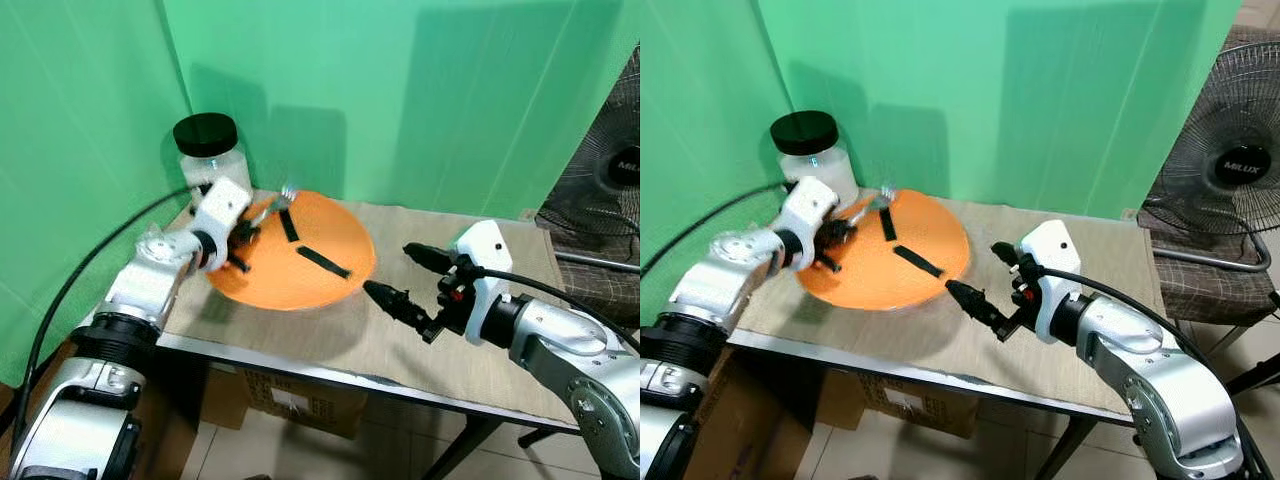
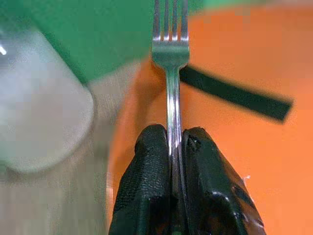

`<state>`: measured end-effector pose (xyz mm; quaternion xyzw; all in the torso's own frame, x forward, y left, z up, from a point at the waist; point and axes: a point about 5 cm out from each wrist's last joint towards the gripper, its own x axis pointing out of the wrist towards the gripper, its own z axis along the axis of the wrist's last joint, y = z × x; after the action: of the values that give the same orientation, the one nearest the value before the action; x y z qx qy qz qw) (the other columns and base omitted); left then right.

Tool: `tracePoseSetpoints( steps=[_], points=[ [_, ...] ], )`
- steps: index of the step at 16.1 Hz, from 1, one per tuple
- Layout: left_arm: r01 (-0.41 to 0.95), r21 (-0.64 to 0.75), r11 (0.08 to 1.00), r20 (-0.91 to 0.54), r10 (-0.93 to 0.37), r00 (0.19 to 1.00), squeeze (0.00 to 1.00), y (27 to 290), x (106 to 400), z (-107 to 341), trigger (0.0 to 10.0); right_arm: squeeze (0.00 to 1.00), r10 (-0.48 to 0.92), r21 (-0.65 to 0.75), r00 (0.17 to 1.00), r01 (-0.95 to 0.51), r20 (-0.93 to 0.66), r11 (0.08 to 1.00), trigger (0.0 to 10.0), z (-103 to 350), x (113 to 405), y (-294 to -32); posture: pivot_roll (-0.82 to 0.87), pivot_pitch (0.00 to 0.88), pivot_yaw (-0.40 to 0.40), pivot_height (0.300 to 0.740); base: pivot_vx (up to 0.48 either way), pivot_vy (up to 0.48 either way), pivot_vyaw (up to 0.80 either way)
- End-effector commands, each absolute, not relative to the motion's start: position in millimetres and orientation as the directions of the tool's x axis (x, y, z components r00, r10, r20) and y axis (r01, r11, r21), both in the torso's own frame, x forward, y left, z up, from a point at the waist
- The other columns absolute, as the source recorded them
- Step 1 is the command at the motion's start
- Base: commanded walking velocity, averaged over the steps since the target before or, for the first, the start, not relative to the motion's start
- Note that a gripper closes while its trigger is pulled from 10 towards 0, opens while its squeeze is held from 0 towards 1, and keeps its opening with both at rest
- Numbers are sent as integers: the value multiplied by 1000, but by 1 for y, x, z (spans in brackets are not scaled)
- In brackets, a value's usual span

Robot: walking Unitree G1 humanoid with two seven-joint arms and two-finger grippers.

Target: Setting the table

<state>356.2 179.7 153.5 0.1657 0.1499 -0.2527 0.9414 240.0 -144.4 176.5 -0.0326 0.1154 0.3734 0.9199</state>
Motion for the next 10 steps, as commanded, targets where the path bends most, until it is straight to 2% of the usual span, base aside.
tracePoseSetpoints(
  steps=[1, 3, 5, 10],
  points=[
    [520, 229, 823, -248, -468, 848, 0, 176, 356, 174, 0, 0, 652, 19, 730, -663, -206, 748, 10000, 181, 244, -148, -37, 0, 50, 740, 0, 0, 0],
    [557, 174, 812, -92, -550, 830, 0, 165, 345, 195, 0, 0, 619, 33, 763, -625, -186, 780, 10000, 182, 247, -149, -30, 0, 48, 740, 0, 0, 0],
    [561, 146, 815, -14, -566, 825, 0, 158, 332, 204, 0, 0, 601, 48, 783, -602, -162, 797, 10000, 182, 248, -145, -24, 0, 49, 740, 0, 0, 0],
    [542, 108, 834, 30, -547, 836, 0, 150, 299, 205, 0, 0, 576, 89, 806, -569, -135, 818, 10000, 178, 245, -133, -12, 0, 47, 740, 0, 0, 0]
  ],
)
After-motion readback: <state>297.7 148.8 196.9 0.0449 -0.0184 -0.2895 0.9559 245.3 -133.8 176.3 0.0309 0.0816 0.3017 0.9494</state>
